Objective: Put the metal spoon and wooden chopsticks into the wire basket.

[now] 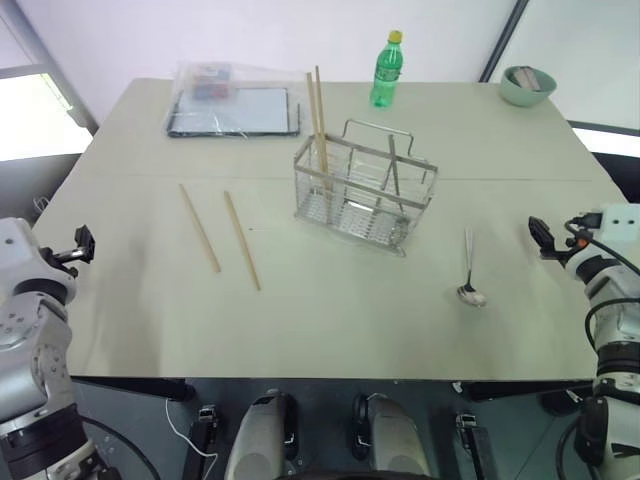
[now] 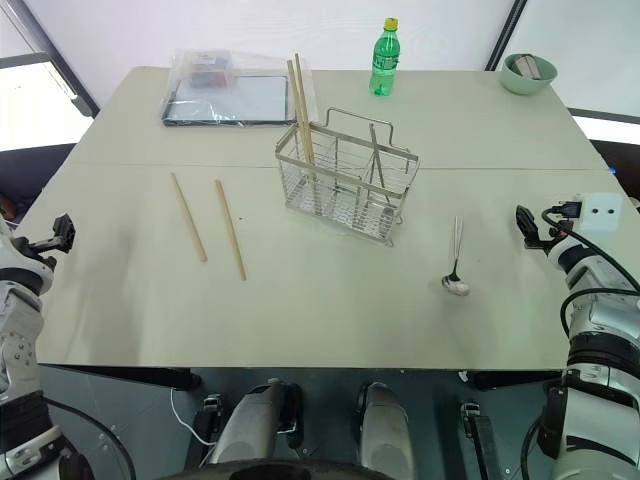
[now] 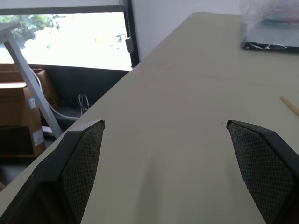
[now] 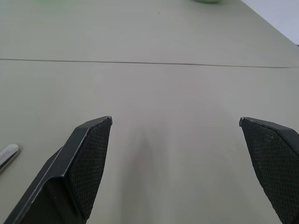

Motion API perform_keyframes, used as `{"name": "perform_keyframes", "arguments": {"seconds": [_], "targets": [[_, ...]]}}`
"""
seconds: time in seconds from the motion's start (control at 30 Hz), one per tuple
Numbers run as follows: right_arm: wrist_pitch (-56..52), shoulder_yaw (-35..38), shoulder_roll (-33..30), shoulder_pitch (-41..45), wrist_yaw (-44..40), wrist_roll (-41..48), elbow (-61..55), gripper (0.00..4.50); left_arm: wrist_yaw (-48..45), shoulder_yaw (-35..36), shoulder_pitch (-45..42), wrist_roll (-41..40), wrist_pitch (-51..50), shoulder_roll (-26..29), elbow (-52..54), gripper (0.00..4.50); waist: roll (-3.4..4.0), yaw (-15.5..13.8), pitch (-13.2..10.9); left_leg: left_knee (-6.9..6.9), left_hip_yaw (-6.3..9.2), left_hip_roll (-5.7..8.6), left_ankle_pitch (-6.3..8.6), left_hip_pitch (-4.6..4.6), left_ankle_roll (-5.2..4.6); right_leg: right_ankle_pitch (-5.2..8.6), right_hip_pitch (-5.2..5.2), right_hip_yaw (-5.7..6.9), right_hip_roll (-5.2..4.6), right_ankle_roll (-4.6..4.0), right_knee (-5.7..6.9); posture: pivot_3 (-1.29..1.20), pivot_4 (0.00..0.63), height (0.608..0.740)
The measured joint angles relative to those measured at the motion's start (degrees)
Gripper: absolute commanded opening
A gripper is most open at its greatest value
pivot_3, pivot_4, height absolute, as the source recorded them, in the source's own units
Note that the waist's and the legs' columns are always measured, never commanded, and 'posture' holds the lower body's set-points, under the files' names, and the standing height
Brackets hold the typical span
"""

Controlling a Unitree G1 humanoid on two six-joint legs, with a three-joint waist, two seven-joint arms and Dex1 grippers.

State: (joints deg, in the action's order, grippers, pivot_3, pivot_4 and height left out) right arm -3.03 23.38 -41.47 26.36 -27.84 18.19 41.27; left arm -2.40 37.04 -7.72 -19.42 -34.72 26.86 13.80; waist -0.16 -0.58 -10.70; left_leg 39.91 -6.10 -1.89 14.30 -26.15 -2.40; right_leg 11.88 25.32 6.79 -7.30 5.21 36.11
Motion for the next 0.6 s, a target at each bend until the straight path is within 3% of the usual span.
{"name": "perform_keyframes", "arguments": {"seconds": [0.6], "targets": [[0.01, 0.0, 0.0, -0.01, 0.02, 0.01, 0.0, 4.5, 0.09, -0.23, -0.5, -1.18, -0.8, 0.35, 0.93, 4.39, 0.0, 0.01, 0.0, 0.0, 0.0, 0.0, -0.13, 0.0, 0.22, 0.0, 0.0, 0.0, 0.0, 0.0, 0.0, 0.0, 0.15, 0.707]]}}
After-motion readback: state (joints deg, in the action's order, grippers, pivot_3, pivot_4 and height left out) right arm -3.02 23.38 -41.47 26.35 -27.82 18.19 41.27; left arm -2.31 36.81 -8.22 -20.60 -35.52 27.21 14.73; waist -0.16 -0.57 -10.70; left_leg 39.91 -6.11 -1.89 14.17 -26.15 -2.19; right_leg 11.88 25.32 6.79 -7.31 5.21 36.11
